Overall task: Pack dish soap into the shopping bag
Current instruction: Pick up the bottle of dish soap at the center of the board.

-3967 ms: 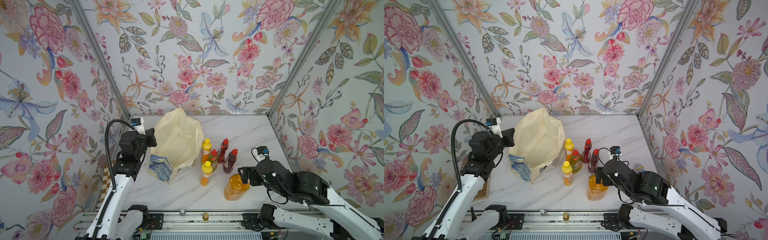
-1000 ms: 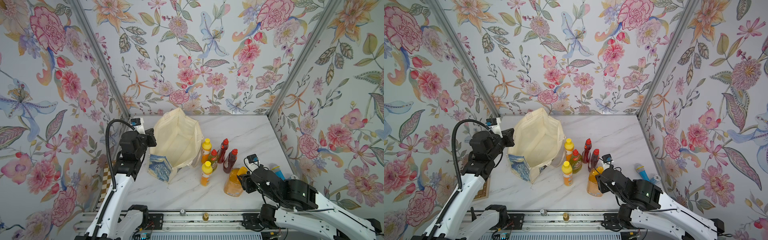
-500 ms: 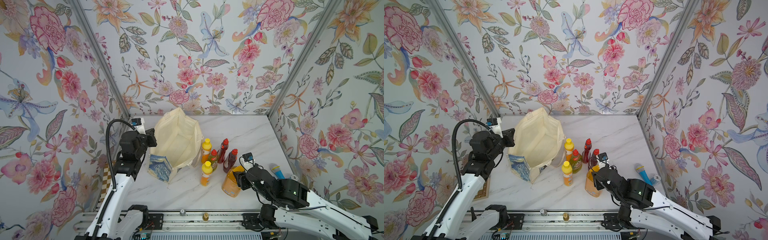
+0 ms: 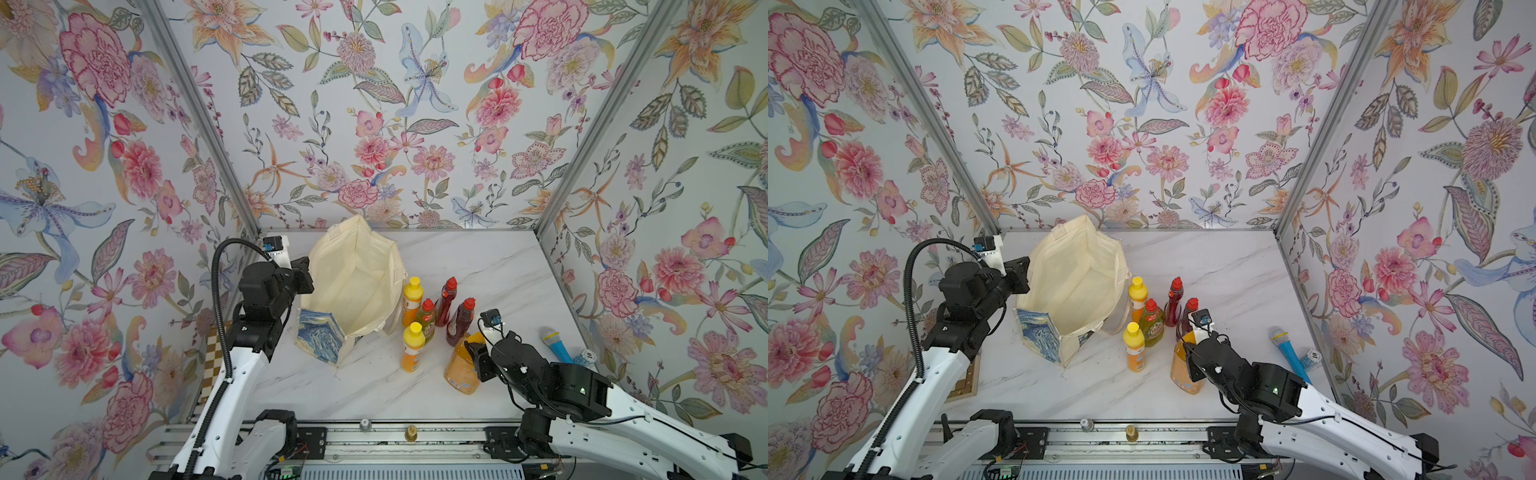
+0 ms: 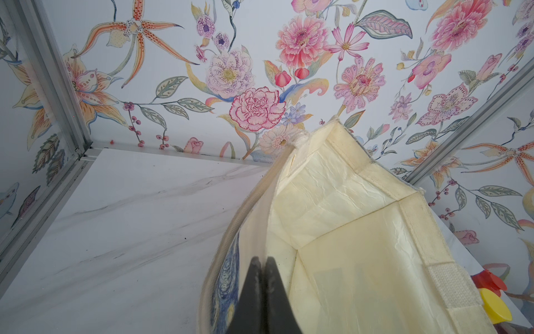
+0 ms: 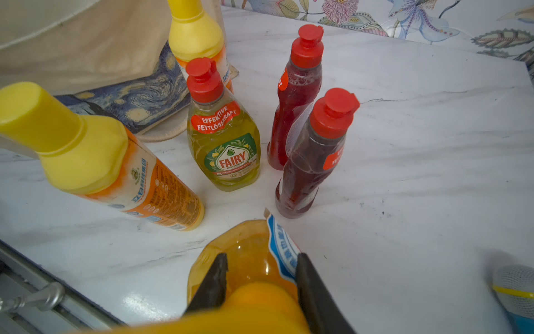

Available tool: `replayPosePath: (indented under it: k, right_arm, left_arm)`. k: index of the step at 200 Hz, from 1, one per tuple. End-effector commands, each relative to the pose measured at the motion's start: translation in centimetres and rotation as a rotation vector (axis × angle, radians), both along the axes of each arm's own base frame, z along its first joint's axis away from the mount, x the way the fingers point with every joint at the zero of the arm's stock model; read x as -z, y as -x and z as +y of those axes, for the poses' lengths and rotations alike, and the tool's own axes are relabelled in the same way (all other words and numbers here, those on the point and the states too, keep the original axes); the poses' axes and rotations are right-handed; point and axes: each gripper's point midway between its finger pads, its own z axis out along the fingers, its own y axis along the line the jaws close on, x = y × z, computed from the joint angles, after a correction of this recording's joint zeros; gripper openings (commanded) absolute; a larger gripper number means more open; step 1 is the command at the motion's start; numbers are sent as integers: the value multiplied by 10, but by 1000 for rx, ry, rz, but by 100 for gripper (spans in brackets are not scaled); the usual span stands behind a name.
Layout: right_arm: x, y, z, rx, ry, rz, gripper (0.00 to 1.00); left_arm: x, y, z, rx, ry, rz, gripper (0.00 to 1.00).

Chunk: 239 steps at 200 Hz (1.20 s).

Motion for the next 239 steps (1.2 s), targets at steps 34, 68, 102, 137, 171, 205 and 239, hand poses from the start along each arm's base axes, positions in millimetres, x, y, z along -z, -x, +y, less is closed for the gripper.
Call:
replayPosePath:
  k: [34, 68, 102, 137, 171, 205, 239]
  right_arm:
    - [-22, 1, 3, -39, -65, -60, 21]
    - [-48, -1, 4, -50, -102, -117, 0]
    - [-82, -5, 10, -81, -108, -183, 0]
    - [-131, -4, 20, -142, -145, -260, 0]
    - [-182, -5, 28, -170, -188, -325, 0]
    - [-240, -10, 38, -188, -212, -393, 0]
    - [-303, -19, 51, -185, -224, -479, 0]
  left_arm:
    - [-6, -1, -1, 12, 3, -20, 0]
    - [-3, -2, -2, 17, 2, -11, 0]
    - [-1, -3, -2, 20, -1, -4, 0]
    - [-2, -2, -3, 24, -1, -3, 0]
    - [-5, -2, -3, 28, 2, -9, 0]
    - [-7, -1, -6, 40, 9, -12, 0]
    - [-8, -1, -7, 48, 17, -12, 0]
